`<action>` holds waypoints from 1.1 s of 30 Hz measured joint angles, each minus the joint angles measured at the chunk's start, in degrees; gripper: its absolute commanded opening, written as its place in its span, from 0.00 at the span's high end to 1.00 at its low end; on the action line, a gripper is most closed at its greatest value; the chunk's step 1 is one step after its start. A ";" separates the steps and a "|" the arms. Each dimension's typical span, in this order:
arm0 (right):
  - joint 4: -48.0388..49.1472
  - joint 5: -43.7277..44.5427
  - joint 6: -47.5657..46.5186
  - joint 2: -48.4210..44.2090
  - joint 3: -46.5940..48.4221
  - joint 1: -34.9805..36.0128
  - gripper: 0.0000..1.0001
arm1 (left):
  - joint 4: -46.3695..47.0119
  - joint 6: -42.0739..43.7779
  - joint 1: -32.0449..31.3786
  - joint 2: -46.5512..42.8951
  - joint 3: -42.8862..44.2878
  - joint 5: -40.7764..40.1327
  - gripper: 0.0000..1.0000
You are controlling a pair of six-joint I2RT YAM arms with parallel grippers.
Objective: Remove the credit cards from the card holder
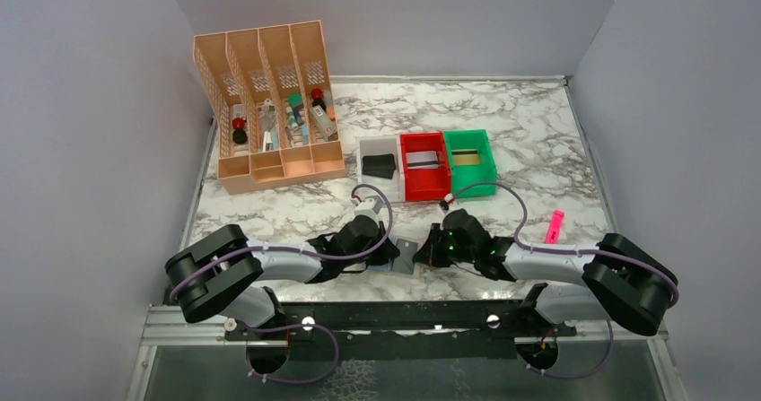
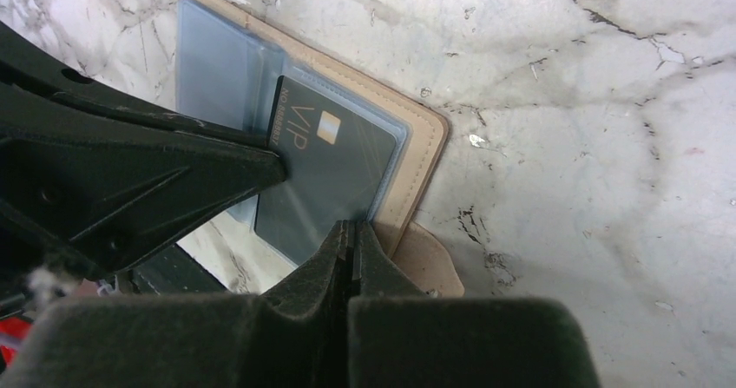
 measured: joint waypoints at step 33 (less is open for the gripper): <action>-0.31 0.46 0.00 2.16 2.21 0.15 0.99 | -12.90 2.14 -0.13 -7.23 2.16 -4.22 0.86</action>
